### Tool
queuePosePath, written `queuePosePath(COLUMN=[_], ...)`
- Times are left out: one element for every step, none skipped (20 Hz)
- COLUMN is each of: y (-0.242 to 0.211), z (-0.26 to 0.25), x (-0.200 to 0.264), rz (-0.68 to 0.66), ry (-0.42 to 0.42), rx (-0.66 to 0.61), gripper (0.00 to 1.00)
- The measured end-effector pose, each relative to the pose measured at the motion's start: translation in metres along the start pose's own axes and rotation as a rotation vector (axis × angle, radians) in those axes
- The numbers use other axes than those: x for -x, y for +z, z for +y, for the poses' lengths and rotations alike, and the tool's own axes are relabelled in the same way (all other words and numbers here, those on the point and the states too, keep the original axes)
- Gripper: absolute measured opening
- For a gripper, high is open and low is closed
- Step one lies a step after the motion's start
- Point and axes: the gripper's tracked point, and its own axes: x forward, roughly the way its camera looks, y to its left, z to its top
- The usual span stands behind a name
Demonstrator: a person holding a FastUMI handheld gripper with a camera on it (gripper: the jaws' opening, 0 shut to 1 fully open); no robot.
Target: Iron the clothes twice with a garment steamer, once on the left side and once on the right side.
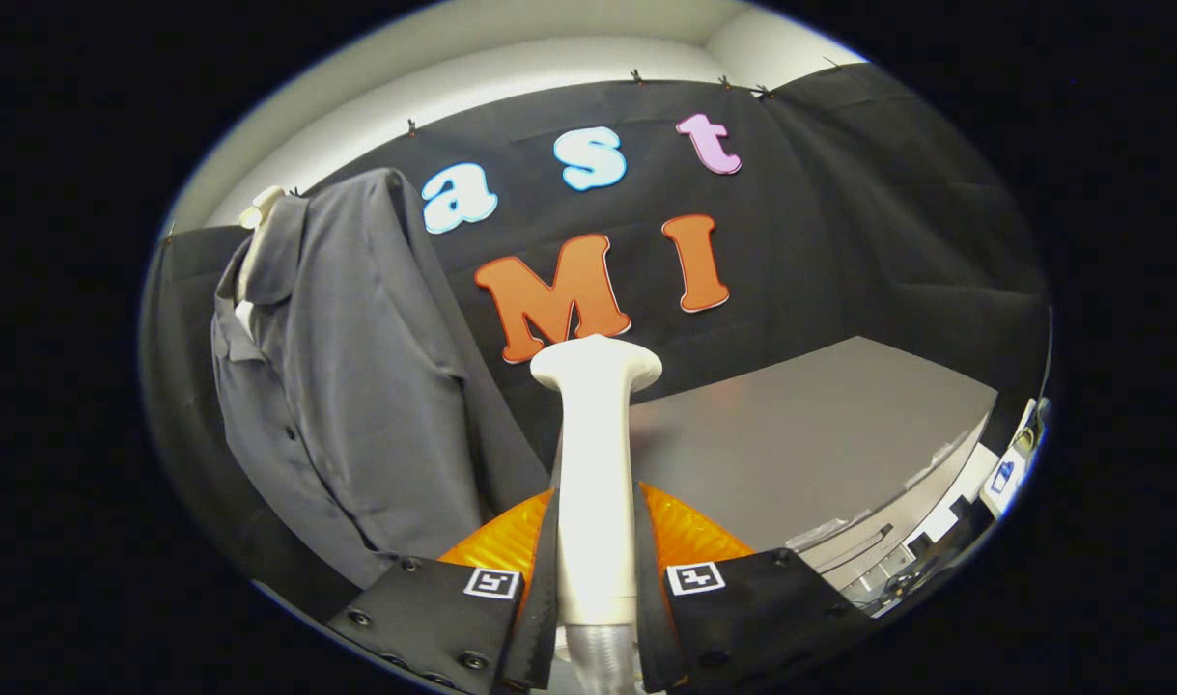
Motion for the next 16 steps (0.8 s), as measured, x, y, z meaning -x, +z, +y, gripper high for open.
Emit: queuePosePath(y=[0.005,0.009,0.012,0.012,0.015,0.012,0.01,0.007,0.005,0.001,-0.003,-0.008,-0.011,-0.014,-0.017,-0.02], z=[0.007,0.016,0.025,0.035,0.045,0.056,0.066,0.08,0.09,0.101,0.11,0.121,0.132,0.143,0.153,0.161], x=[0.014,0.027,0.041,0.056,0.065,0.078,0.089,0.103,0.11,0.116,0.119,0.123,0.124,0.122,0.121,0.12], rz=[-0.038,-0.073,-0.107,-0.141,-0.168,-0.191,-0.21,-0.228,-0.247,-0.261,-0.273,-0.286,-0.301,-0.312,-0.322,-0.33], ry=[-0.009,-0.017,-0.023,-0.026,-0.027,-0.026,-0.024,-0.022,-0.02,-0.019,-0.017,-0.012,-0.001,0.011,0.018,0.024], rx=[0.008,0.022,0.04,0.059,0.074,0.081,0.086,0.087,0.088,0.094,0.101,0.104,0.109,0.116,0.126,0.135], gripper=[0.41,0.41,0.41,0.41,0.41,0.41,0.41,0.41,0.41,0.41,0.41,0.41,0.41,0.41,0.41,0.41])
